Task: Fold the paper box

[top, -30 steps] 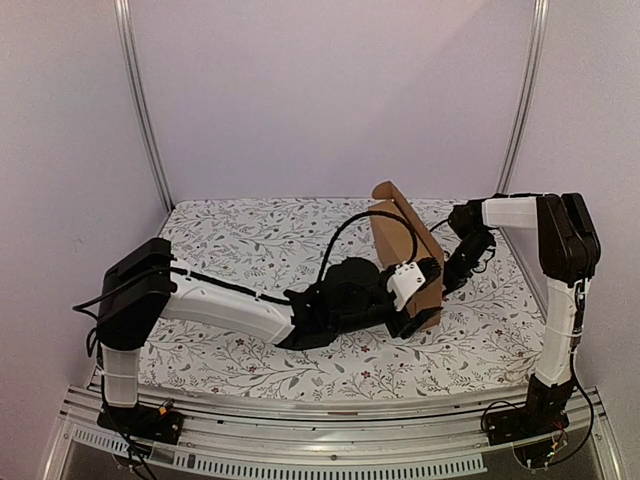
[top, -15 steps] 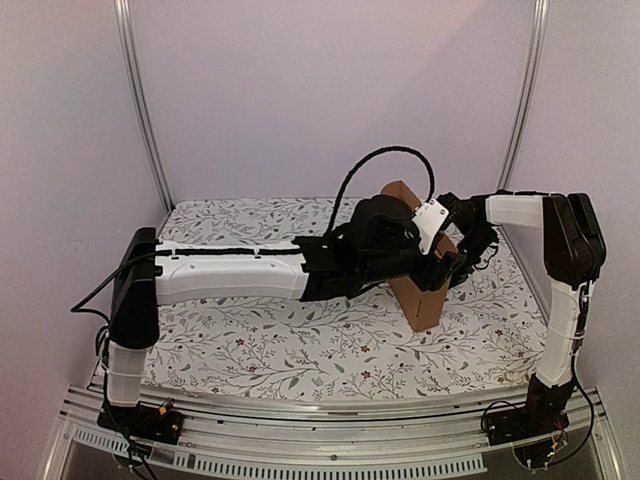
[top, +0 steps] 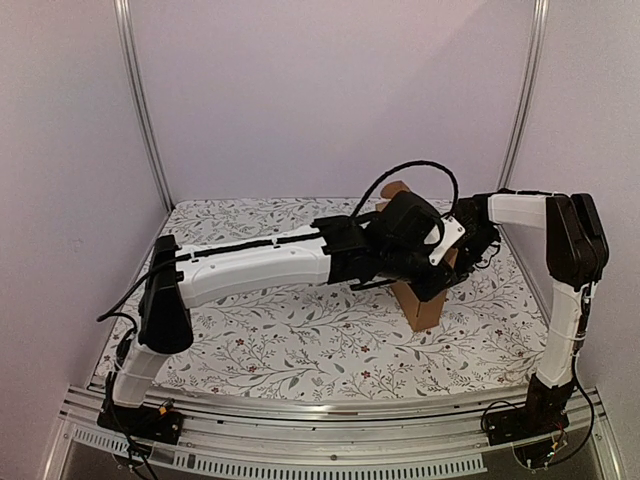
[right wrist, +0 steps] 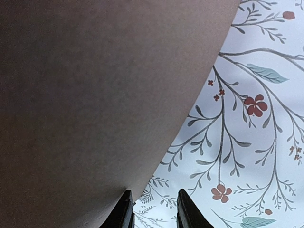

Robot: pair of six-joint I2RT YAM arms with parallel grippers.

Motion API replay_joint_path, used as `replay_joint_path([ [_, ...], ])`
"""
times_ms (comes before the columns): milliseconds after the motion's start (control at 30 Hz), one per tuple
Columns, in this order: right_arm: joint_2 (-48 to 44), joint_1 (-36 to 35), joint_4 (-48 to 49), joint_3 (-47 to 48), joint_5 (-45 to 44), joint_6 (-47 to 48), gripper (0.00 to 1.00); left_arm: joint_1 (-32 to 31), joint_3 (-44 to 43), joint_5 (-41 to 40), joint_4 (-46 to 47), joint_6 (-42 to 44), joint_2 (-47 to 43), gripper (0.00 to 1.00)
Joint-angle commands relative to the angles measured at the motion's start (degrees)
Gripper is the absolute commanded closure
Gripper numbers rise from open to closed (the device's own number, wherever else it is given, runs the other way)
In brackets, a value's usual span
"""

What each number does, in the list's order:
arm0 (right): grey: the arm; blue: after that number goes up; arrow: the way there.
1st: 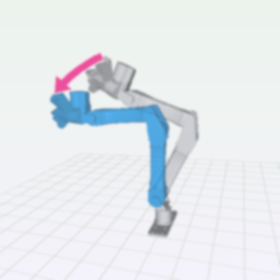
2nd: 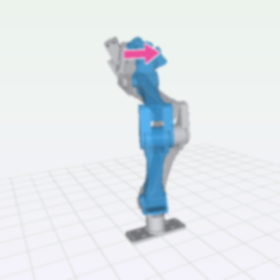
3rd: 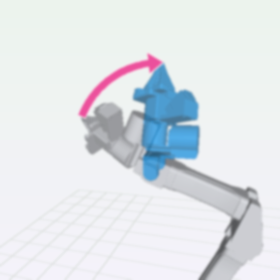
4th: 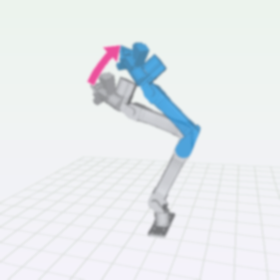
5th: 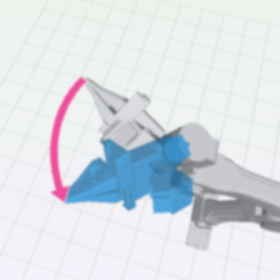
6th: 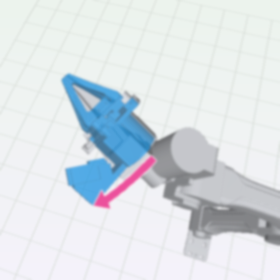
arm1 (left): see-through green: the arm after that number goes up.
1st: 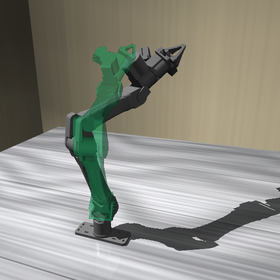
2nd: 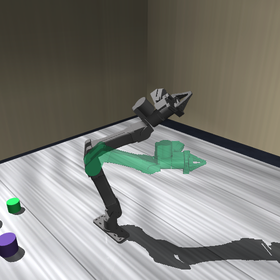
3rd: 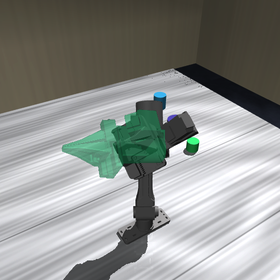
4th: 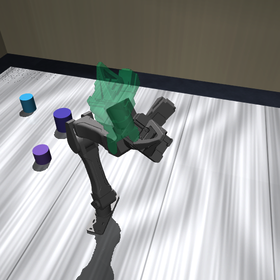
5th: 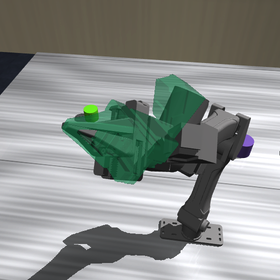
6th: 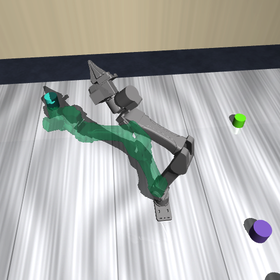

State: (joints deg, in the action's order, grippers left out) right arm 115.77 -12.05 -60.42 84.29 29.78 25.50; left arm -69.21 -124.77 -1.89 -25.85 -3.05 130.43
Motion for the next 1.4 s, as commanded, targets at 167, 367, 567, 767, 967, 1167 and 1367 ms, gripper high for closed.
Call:
replay_joint_path([
  [167, -2.21, 0.52, -0.56, -0.88, 1.65, 0.43, 0.69, 1.94, -5.57, 3.0, -8.7, 0.94, 2.93, 0.75],
  [367, -2.45, 0.6, -0.82, -1.13, 2.38, 0.84, 0.69, 2.88, -7.38, 5.49, -8.61, 1.02, 4.41, 0.84],
  [567, -2.4, 0.64, -0.9, -1.41, 2.7, 1.53, 0.69, 3.66, -8.85, 6.6, -8.82, 2.96, 5.03, 0.91],
  [767, -2.08, 0.61, -1.27, -1.5, 3.62, 2.38, 0.69, 5.09, -11.7, 8.74, -11.93, 5.71, 5.97, 0.96],
  [967, -1.36, 0.64, -1.86, -1.37, 4.4, 3.41, 0.69, 5.84, -14.23, 10.43, -14.77, 7.33, 5.99, 0.96],
  [1167, -1.16, 0.61, -2.06, -1.26, 4.59, 3.66, 0.69, 6.61, -14.03, 10.44, -15.71, 7.16, 6.07, 0.97],
  [1367, -0.98, 0.64, -2.21, -1.23, 4.8, 3.73, 0.7, 6.72, -10.87, 12.33, -14.05, 5.77, 5.92, 1.0],
])
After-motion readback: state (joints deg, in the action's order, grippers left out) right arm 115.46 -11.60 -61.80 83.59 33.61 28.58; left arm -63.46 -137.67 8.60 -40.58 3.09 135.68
